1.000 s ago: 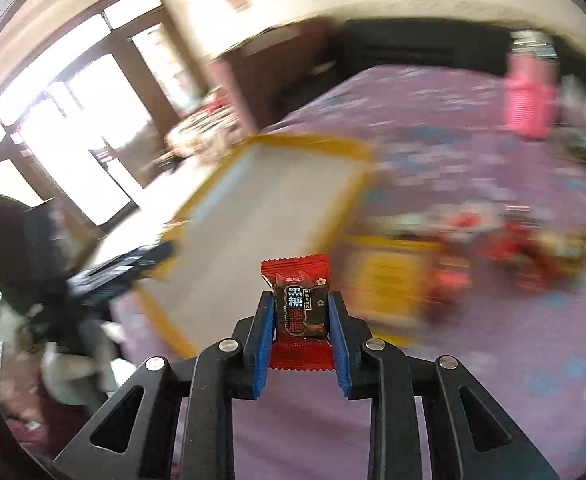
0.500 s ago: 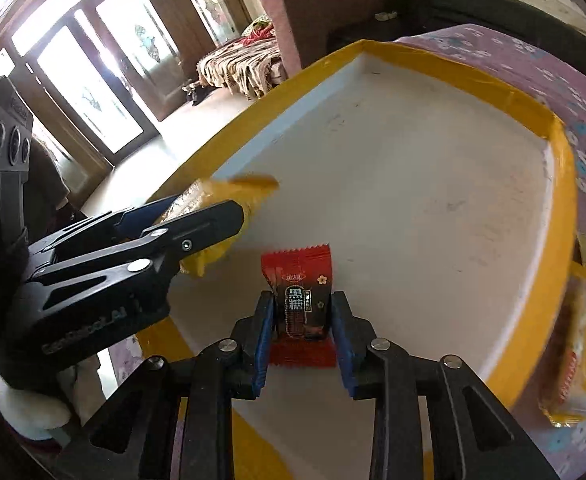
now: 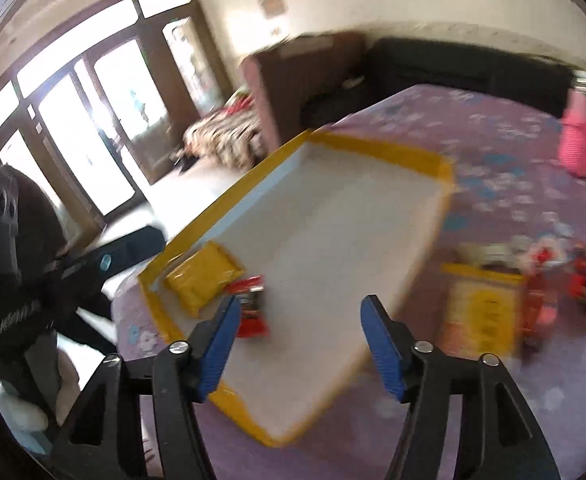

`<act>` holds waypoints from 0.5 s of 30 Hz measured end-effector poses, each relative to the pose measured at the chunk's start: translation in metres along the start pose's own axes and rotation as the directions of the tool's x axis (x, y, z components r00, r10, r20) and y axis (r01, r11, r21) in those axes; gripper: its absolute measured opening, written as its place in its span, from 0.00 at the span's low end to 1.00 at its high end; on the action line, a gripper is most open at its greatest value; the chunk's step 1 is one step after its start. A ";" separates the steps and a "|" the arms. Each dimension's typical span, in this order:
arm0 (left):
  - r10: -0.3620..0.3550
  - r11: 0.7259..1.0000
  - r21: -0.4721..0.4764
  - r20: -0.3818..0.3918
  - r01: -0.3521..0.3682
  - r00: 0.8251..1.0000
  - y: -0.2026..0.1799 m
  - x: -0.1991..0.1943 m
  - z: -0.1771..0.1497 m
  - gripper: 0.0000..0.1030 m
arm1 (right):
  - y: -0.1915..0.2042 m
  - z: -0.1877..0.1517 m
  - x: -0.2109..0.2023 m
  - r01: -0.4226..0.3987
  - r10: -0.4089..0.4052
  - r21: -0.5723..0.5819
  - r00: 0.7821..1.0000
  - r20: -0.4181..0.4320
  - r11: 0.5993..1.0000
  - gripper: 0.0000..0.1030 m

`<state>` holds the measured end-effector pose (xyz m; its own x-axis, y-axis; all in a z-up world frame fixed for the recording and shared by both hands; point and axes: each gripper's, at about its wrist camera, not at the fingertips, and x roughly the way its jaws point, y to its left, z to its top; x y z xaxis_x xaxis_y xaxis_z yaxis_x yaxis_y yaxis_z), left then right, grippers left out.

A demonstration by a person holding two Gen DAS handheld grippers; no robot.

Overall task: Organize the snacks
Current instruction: 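Carry both snacks over the tray and open both grippers to drop them, then grasp the cracker packet with the left gripper while the right grasps a brown-red candy packet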

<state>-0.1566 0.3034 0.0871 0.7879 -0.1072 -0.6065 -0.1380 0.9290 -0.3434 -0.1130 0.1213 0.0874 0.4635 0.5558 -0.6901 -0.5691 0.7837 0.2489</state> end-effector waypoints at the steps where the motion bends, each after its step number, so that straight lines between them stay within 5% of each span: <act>1: -0.023 1.000 0.012 -0.016 0.024 1.000 -0.008 0.002 -0.003 0.73 | -0.008 0.000 -0.006 0.020 -0.021 0.012 1.000 0.022 1.000 0.68; 8: -0.109 0.992 0.060 -0.086 0.115 0.990 -0.050 0.009 -0.022 0.73 | -0.117 -0.018 -0.065 0.117 -0.142 0.251 0.986 0.085 0.961 0.71; 15: -0.121 0.985 0.103 -0.152 0.138 0.981 -0.078 0.025 -0.035 0.73 | -0.205 -0.039 -0.085 0.206 -0.236 0.402 0.972 0.024 0.892 0.72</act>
<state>-0.1471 0.2163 0.0734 0.6981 -0.2719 -0.6623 0.0347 0.9369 -0.3480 -0.0626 -0.0973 0.0684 0.6008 0.3621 -0.7127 -0.1394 0.9253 0.3526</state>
